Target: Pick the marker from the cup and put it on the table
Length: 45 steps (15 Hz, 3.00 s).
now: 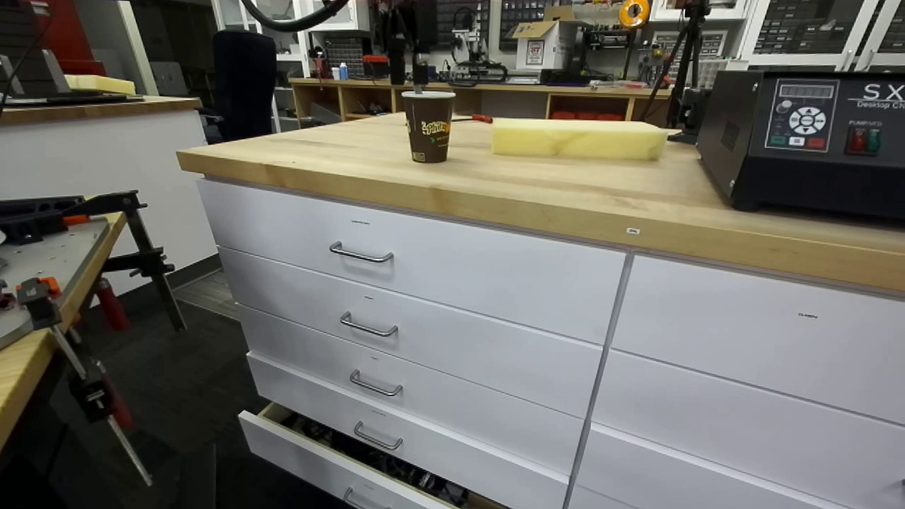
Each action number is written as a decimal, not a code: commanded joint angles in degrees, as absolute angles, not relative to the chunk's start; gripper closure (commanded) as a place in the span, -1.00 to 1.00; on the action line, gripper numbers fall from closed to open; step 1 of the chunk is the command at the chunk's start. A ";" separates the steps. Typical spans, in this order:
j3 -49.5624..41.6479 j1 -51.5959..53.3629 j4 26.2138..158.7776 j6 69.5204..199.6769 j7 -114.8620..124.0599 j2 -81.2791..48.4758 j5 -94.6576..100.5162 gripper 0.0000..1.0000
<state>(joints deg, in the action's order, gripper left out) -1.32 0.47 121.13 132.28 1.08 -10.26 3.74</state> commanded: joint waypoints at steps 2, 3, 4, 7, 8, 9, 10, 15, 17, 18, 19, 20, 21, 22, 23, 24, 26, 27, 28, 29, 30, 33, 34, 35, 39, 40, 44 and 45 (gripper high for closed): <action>-1.40 0.34 118.19 132.70 1.64 -12.94 4.77 -0.05; -1.42 0.38 117.78 132.74 1.70 -13.41 4.86 0.07; -1.43 0.43 117.51 132.80 1.72 -13.76 5.00 -0.03; -1.38 0.55 115.85 132.65 1.64 -15.18 5.14 0.44; -1.37 0.64 115.24 132.51 1.71 -15.73 5.29 0.58; -1.37 0.68 114.77 132.41 1.70 -16.19 5.34 0.72; -1.38 0.75 114.28 132.24 1.72 -16.65 5.42 0.87; -1.45 0.95 112.64 131.40 1.77 -17.18 6.09 0.36; -1.50 0.93 112.53 131.32 1.75 -17.08 6.50 0.84; -1.55 0.92 112.44 131.25 1.79 -17.06 6.69 0.89; -1.56 0.92 112.36 131.22 1.78 -17.07 6.84 1.00; -1.60 0.93 112.43 131.21 1.83 -16.97 7.02 1.00; -1.62 0.96 112.40 131.22 1.96 -16.93 7.15 1.00; -1.64 1.00 112.28 131.18 2.02 -16.86 7.28 0.45; -1.65 1.04 112.15 131.07 2.09 -16.83 7.46 0.43; -1.65 1.09 112.12 131.03 2.13 -16.78 7.71 0.31; -1.67 1.24 111.89 130.56 2.43 -16.75 8.16 0.05; -1.68 1.26 111.83 130.49 2.45 -16.77 8.35 -0.06; -1.66 1.29 111.70 130.42 2.51 -16.84 8.49 -0.20; -1.65 1.31 111.66 130.44 2.50 -16.87 8.67 -0.32; -1.58 1.29 111.55 130.59 2.31 -17.00 8.71 -0.44; -1.47 1.33 111.14 130.77 2.15 -17.17 8.79 -0.54; -1.40 1.33 110.92 130.97 2.03 -17.28 8.71 -0.65; -1.37 1.35 110.79 131.02 1.99 -17.32 8.69 -0.65; -1.22 1.36 110.38 131.25 1.74 -17.63 8.44 0.02; -1.21 1.33 110.76 131.38 1.67 -17.33 8.40 0.19; -1.21 1.29 110.76 131.40 1.59 -17.43 8.35 0.72; -1.21 1.28 110.69 131.36 1.57 -17.50 8.34 0.84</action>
